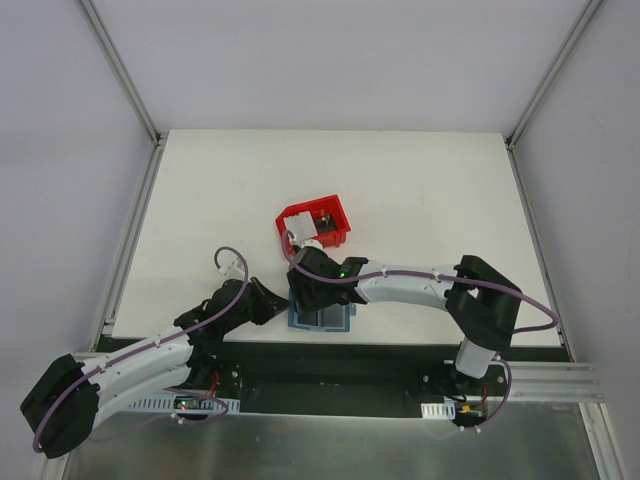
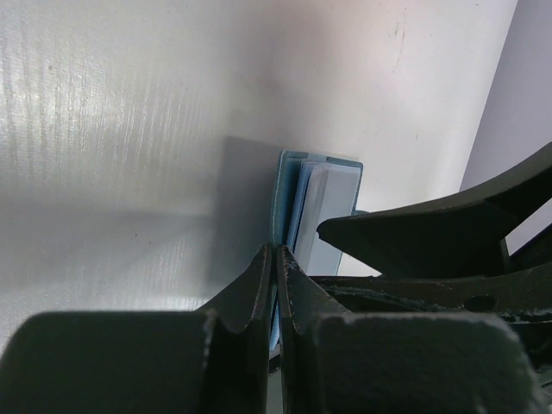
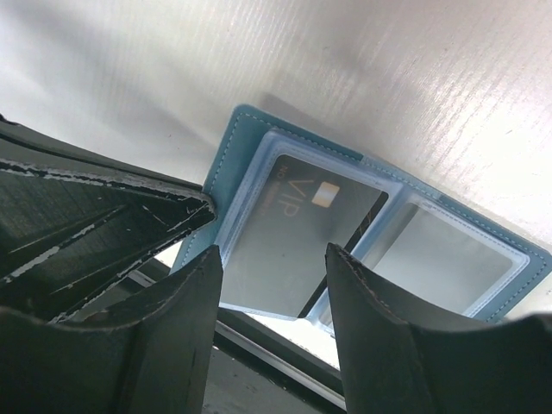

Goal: Put the credit cards into the card holder
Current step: Turn over the card slot in the card holder.

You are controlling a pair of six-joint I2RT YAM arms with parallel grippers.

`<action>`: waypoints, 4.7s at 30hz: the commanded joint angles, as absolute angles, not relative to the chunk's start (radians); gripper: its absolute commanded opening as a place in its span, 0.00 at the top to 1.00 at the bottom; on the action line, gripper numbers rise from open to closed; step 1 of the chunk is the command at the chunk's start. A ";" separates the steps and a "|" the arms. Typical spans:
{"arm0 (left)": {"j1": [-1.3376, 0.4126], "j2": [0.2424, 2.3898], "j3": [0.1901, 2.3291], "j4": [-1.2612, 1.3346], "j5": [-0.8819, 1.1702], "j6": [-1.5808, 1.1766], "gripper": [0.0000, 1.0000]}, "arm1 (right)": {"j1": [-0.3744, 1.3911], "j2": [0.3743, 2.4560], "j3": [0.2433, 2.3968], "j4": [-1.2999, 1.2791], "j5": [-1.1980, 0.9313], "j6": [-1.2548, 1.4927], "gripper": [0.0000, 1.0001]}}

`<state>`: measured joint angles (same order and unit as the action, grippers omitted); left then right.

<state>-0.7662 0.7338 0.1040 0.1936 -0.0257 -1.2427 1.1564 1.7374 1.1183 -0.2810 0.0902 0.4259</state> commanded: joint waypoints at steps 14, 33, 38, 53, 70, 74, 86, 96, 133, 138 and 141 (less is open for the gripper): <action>-0.772 0.721 0.118 0.206 -0.021 -1.247 1.00 | 1.181 1.761 1.203 -0.382 0.161 0.399 0.48; -0.770 0.707 0.109 0.201 -0.026 -1.246 1.00 | 1.186 1.724 1.219 -0.360 0.149 0.408 0.48; -0.772 0.704 0.110 0.198 -0.025 -1.243 1.00 | 1.180 1.750 1.229 -0.350 0.132 0.411 0.47; -0.770 0.698 0.109 0.199 -0.031 -1.243 1.00 | 1.177 1.764 1.221 -0.364 0.140 0.413 0.47; -0.770 0.704 0.110 0.198 -0.032 -1.244 1.00 | 1.175 1.790 1.220 -0.380 0.156 0.402 0.50; -0.772 0.704 0.110 0.198 -0.035 -1.244 1.00 | 1.175 1.781 1.230 -0.403 0.175 0.397 0.51; -0.770 0.715 0.114 0.196 -0.034 -1.243 1.00 | 1.178 1.756 1.230 -0.417 0.198 0.387 0.52; -0.772 0.718 0.113 0.196 -0.038 -1.244 1.00 | 1.184 1.730 1.230 -0.443 0.224 0.380 0.54; -0.772 0.729 0.115 0.192 -0.040 -1.236 1.00 | 1.203 1.712 1.250 -0.615 0.319 0.376 0.57; -0.772 0.730 0.115 0.193 -0.040 -1.236 1.00 | 1.216 1.724 1.276 -0.650 0.356 0.371 0.57; -0.772 0.730 0.115 0.193 -0.038 -1.235 1.00 | 1.221 1.736 1.292 -0.667 0.360 0.364 0.57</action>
